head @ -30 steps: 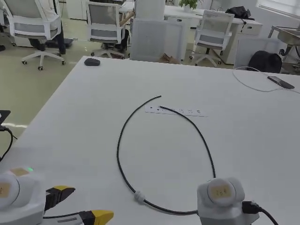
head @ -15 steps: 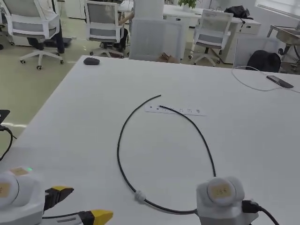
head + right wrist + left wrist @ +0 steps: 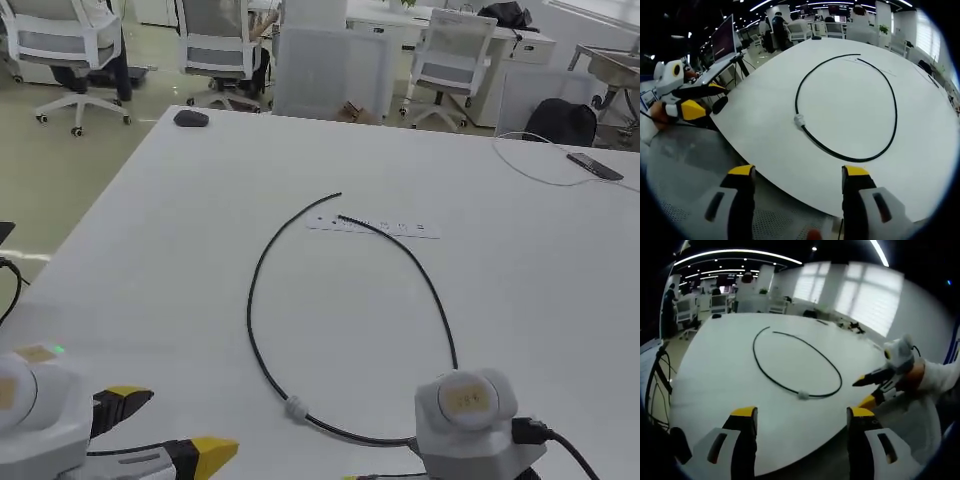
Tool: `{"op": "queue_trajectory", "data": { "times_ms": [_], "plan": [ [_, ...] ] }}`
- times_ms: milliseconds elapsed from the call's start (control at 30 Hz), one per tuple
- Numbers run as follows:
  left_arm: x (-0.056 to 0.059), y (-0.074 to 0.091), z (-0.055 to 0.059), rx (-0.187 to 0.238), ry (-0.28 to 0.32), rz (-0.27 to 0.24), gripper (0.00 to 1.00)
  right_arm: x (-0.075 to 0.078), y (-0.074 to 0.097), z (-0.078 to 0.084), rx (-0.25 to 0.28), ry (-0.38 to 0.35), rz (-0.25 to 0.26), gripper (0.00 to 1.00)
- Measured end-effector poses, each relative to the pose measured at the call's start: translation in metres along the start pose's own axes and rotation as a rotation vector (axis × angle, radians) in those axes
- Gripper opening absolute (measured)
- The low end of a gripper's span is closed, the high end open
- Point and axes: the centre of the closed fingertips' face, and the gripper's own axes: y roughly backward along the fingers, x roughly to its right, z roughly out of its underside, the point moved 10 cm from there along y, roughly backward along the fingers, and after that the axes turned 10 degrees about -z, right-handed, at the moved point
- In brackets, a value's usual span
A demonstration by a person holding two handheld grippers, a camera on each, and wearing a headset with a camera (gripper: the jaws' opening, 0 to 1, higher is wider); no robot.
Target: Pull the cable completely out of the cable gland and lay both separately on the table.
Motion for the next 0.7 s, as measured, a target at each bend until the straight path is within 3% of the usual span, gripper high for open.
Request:
{"op": "queue_trajectory", "data": {
  "times_ms": [533,700],
  "plan": [
    [-0.006,0.001,-0.002,-0.002,-0.009,-0.009,0.73,-0.006,-0.004,-0.005,-0.003,0.004,-0.008,0.72],
    [-0.010,0.000,-0.004,-0.009,-0.037,-0.014,0.73,-0.010,-0.007,-0.012,-0.014,0.050,-0.018,0.69]
  ]
}}
